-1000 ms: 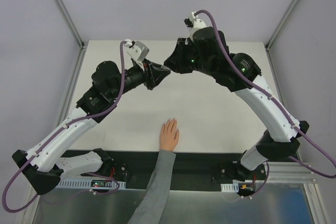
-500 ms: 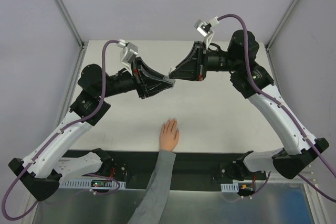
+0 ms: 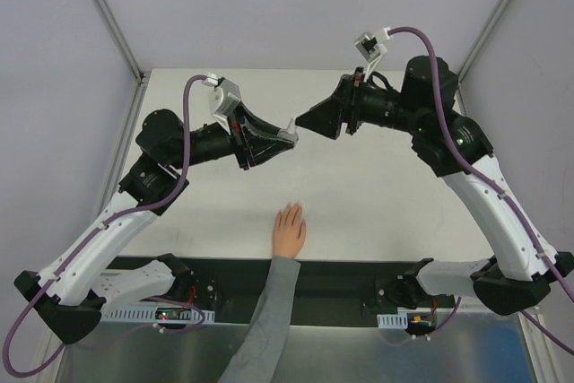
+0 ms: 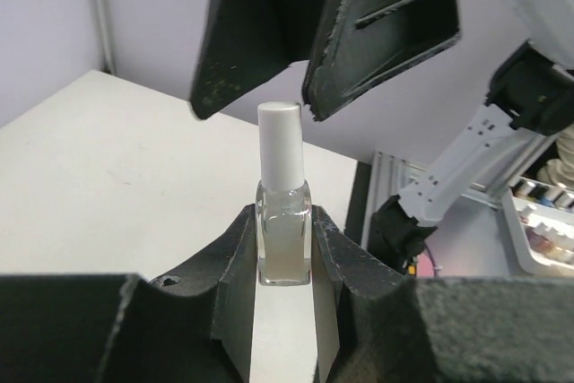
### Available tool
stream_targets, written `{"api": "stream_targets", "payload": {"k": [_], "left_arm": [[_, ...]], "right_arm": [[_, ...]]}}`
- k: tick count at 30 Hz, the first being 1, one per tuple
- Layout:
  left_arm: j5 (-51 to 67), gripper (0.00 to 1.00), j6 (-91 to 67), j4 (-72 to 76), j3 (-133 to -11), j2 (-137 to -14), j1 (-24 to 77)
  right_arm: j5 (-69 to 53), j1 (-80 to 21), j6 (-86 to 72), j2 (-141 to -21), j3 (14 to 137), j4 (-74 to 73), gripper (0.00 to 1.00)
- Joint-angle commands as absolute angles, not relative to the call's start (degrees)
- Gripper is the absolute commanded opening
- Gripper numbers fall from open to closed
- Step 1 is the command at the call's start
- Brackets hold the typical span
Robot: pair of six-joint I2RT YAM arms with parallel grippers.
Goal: Paint the nails
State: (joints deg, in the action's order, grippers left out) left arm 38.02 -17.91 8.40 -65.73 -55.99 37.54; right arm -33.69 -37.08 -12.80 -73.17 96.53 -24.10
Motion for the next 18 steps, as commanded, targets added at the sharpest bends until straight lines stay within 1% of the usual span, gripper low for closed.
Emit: {"api": "stream_targets", "payload": {"k": [1, 3, 5, 6, 8, 9, 11, 14, 15, 18], "left_arm": [[31.3, 0.00, -11.8, 8.7, -68.4, -56.2, 37.9], [28.6, 0.00, -9.6, 7.0, -70.0, -57.4, 38.0], [27.2, 0.00, -7.6, 5.2, -70.7, -58.4, 38.1], [25.5, 0.00, -7.1, 4.8, -71.3, -58.7, 38.6], [23.1, 0.00, -5.6, 4.5, -71.5, -59.4, 39.4], [22.2, 0.00, -5.3, 4.4, -71.7, -59.7, 39.7], [20.2, 0.00, -4.4, 4.2, -71.9, -60.3, 41.0], [17.9, 0.00, -3.5, 4.1, -72.2, -60.8, 42.7], [16.8, 0.00, -3.3, 4.1, -72.3, -61.0, 43.2], [14.1, 0.00, -2.5, 4.1, -72.5, -61.5, 45.0]], "right_arm": [[-15.0, -40.5, -11.8, -69.5, 99.8, -30.4, 0.78], [-8.0, -43.8, -12.6, -70.4, 101.6, -33.0, 0.78], [-4.0, -47.0, -13.1, -72.6, 105.2, -35.1, 0.77], [1.6, -48.1, -13.4, -73.6, 106.6, -38.2, 0.74], [5.2, -49.8, -14.3, -77.2, 111.4, -41.5, 0.71], [8.4, -50.2, -15.0, -78.5, 113.4, -45.6, 0.68], [10.1, -50.5, -15.8, -81.9, 117.9, -48.8, 0.65], [10.6, -50.9, -15.9, -83.7, 119.0, -49.9, 0.56], [9.8, -51.0, -15.7, -83.8, 118.9, -49.1, 0.47], [9.3, -51.1, -16.2, -84.4, 118.8, -49.5, 0.39]]}}
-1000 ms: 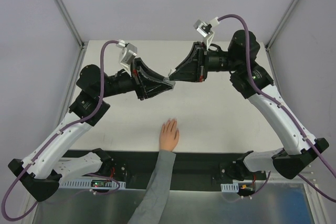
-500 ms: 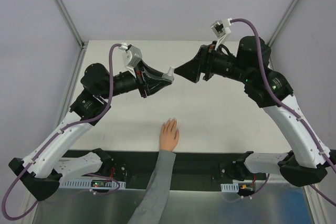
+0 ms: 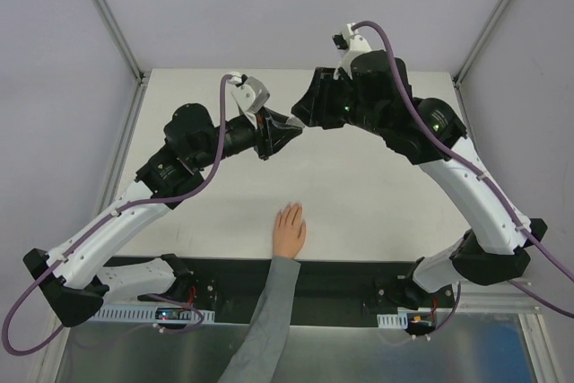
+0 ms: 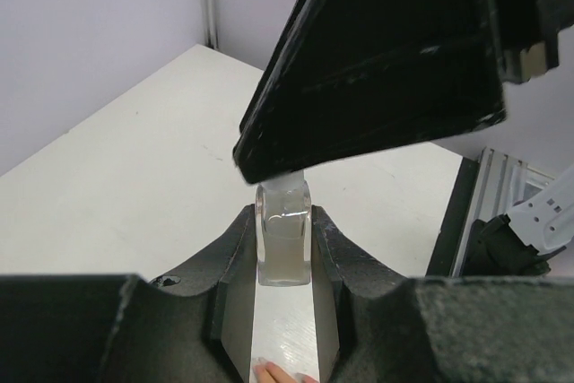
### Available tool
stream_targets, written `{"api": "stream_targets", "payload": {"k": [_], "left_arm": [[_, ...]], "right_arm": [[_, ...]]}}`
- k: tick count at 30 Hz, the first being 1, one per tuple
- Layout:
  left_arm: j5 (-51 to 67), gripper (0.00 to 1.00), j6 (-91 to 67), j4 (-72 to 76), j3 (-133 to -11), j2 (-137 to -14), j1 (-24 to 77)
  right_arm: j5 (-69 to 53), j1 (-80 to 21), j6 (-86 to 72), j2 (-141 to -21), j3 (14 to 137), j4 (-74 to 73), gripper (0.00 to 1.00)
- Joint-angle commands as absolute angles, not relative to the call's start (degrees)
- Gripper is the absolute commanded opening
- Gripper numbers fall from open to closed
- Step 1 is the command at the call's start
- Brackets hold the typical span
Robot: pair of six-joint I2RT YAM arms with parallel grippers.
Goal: Paint the nails
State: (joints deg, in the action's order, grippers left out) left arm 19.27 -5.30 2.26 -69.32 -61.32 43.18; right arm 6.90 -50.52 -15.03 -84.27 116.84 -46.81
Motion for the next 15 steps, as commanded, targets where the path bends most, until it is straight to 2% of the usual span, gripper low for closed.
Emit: {"api": "stream_targets", "payload": {"k": [1, 7, 11, 13, 14, 15], "left_arm": [[13.6, 0.00, -2.1, 4.1, -72.5, -61.6, 45.3], [12.2, 0.00, -1.8, 4.1, -72.8, -62.4, 46.4], [17.4, 0.00, -3.9, 4.4, -73.0, -61.8, 46.4], [26.1, 0.00, -5.5, 5.2, -72.2, -60.8, 46.1], [30.2, 0.00, -6.4, 5.7, -72.2, -60.7, 45.9], [34.6, 0.00, -7.7, 6.0, -72.8, -60.8, 45.4]], "right_arm": [[9.1, -51.2, -16.3, -84.5, 118.7, -49.5, 0.38], [7.1, -51.2, -17.0, -84.2, 117.2, -49.4, 0.23], [5.5, -49.9, -15.4, -82.3, 113.9, -46.5, 0.02], [-5.3, -46.2, -13.7, -79.1, 107.1, -41.4, 0.01], [-13.5, -44.1, -11.8, -77.9, 102.7, -29.7, 0.01], [-35.7, -42.2, -11.7, -76.5, 98.4, -20.7, 0.01]]}}
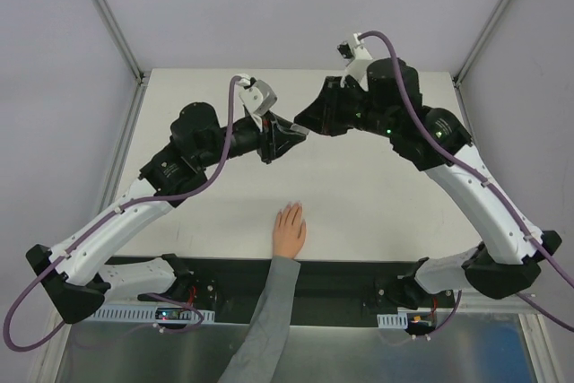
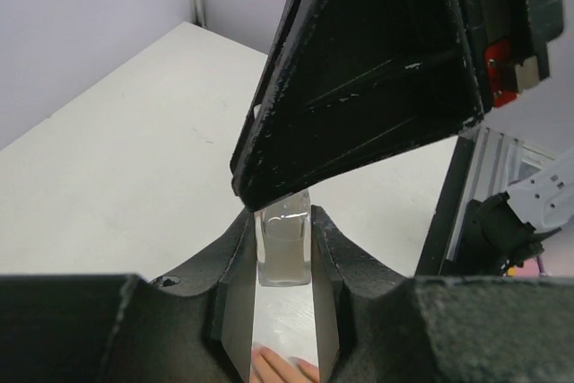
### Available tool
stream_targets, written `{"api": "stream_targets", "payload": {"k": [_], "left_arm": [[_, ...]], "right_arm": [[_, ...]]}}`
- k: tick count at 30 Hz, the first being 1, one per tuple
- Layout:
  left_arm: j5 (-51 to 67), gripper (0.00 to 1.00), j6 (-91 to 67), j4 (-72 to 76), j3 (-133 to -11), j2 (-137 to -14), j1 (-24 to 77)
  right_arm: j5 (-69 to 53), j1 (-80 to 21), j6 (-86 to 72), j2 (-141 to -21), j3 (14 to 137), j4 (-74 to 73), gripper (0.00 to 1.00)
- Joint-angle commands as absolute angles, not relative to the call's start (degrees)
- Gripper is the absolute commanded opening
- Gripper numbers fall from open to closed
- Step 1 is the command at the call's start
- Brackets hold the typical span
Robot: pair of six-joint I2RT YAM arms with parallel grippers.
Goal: Paint the nails
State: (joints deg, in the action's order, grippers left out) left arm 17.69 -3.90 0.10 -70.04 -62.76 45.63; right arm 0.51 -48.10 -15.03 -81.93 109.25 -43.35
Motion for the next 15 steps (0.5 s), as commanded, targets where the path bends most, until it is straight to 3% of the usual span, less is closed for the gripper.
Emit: {"api": "stream_targets", "payload": {"k": [1, 2, 5, 7, 14, 15], "left_arm": [[45.6, 0.00, -12.1, 6.8, -72.9, -61.2, 43.7], [50.4, 0.00, -15.3, 8.5, -72.9, -61.5, 42.9], [66.2, 0.00, -34.8, 24.0, -70.2, -63.4, 37.8], [67.4, 0.00, -41.3, 33.7, -65.8, -62.6, 35.3], [55.6, 0.00, -19.7, 11.0, -68.6, -58.4, 35.2], [51.3, 0.00, -18.0, 9.6, -68.6, -57.8, 35.2]], "right_arm": [[-45.8, -40.1, -12.7, -75.3, 94.2, -11.7, 0.01], [-51.6, -39.7, -13.5, -74.1, 89.3, -4.3, 0.01], [-61.8, -37.6, -16.0, -76.4, 90.6, -2.9, 0.00], [-63.4, -37.8, -17.1, -76.2, 90.8, -3.0, 0.00], [-56.3, -37.9, -16.4, -74.4, 91.8, -8.8, 0.00], [-51.3, -38.0, -15.7, -74.4, 92.5, -11.5, 0.05]]}}
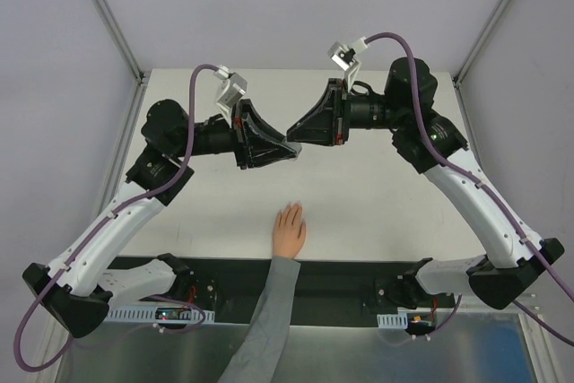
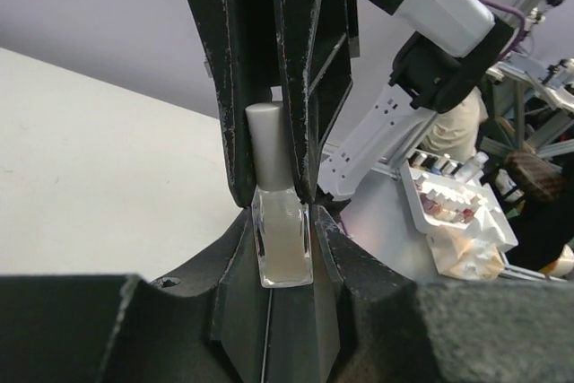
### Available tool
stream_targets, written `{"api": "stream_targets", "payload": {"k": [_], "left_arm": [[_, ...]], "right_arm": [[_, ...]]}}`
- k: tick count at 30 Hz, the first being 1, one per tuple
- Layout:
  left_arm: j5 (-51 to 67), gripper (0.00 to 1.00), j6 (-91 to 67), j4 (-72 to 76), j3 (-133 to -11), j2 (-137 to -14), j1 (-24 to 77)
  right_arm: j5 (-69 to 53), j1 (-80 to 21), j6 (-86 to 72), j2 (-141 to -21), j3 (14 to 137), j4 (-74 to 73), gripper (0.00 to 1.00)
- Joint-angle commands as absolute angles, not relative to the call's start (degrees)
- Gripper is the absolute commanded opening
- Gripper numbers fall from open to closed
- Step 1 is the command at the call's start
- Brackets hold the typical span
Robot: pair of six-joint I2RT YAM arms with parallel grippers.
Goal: Paint the nails
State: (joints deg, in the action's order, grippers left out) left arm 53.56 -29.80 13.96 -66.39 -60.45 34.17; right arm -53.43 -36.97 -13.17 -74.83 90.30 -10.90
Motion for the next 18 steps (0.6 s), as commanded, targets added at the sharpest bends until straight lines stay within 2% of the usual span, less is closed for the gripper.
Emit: {"api": "stream_targets", "payload": {"k": [1, 2, 4, 5, 9, 16, 18], "left_arm": [[50.5, 0.00, -16.1, 9.6, -68.4, -57.1, 35.2], [49.7, 0.00, -15.0, 8.6, -68.6, -57.0, 35.1], [46.0, 0.00, -12.7, 7.2, -68.9, -57.0, 35.2], [44.6, 0.00, -11.9, 6.4, -69.0, -56.9, 35.2], [32.9, 0.00, -8.4, 4.1, -68.8, -55.9, 36.0], [21.9, 0.00, -1.5, -1.0, -71.9, -56.9, 38.2], [20.4, 0.00, -1.0, -1.1, -72.2, -57.1, 39.1]], "right_arm": [[-49.1, -38.3, -14.3, -74.4, 94.1, -13.7, 0.14], [-44.2, -38.6, -13.3, -74.7, 95.2, -18.7, 0.38], [-36.9, -39.6, -12.0, -75.8, 99.2, -24.9, 0.50], [-32.7, -39.9, -12.1, -76.0, 100.3, -27.9, 0.60], [-20.3, -42.5, -13.2, -75.9, 103.4, -32.7, 0.78], [-4.9, -48.2, -11.8, -81.9, 116.3, -47.5, 0.81], [-1.4, -49.0, -13.3, -83.0, 117.9, -48.5, 0.77]]}}
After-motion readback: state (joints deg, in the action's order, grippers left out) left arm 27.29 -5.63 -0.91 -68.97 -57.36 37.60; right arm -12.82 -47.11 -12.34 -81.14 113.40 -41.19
